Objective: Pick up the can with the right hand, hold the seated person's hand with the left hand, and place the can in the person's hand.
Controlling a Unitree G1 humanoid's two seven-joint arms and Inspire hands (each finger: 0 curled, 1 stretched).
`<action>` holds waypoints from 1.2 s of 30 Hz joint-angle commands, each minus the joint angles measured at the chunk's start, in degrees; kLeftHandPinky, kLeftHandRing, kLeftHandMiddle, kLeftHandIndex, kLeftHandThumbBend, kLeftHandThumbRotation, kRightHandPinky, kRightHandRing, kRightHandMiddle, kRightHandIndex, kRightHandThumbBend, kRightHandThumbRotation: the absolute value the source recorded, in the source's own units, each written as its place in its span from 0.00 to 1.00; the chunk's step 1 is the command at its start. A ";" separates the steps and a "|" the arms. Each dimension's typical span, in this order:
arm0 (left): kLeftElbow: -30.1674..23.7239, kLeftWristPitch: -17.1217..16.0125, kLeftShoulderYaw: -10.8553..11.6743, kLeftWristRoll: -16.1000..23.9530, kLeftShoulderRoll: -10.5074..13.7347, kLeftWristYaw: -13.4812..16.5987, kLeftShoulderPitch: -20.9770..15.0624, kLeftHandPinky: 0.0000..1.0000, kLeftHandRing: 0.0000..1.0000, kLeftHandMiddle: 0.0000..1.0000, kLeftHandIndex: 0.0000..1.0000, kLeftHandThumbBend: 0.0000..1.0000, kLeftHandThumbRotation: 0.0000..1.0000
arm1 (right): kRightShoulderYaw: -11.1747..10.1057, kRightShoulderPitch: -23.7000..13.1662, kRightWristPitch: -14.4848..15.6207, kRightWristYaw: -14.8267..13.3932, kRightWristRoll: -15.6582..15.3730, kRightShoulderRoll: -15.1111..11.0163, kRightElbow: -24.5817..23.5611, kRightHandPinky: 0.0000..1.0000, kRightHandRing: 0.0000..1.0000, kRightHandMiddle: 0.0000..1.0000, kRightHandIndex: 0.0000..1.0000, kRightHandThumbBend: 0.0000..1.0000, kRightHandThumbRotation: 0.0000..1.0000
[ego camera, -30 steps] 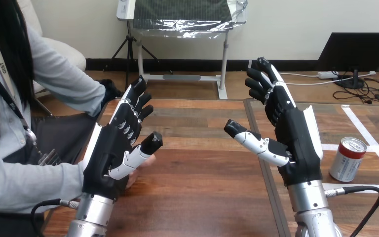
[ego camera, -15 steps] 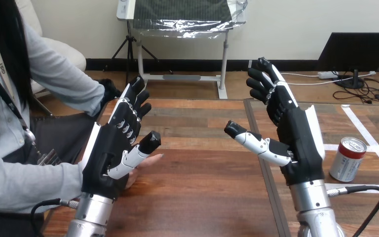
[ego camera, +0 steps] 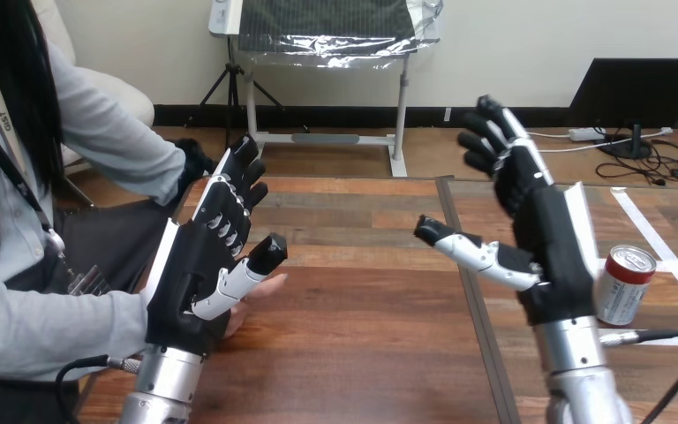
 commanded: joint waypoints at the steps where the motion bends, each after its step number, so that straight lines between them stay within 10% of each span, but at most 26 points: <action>1: -0.72 -0.26 0.21 -0.97 -0.41 0.09 -3.98 0.95 0.96 0.97 0.95 1.00 0.56 | -2.71 -5.90 -1.86 -1.82 1.34 -1.75 -2.17 0.88 0.87 0.88 0.93 0.93 0.27; 36: -2.43 2.43 0.37 -2.85 -0.70 -0.76 -3.70 0.97 0.98 0.98 0.96 1.00 0.55 | -11.07 -11.88 -6.71 -12.47 -1.35 -11.11 9.19 0.83 0.82 0.83 0.85 1.00 0.40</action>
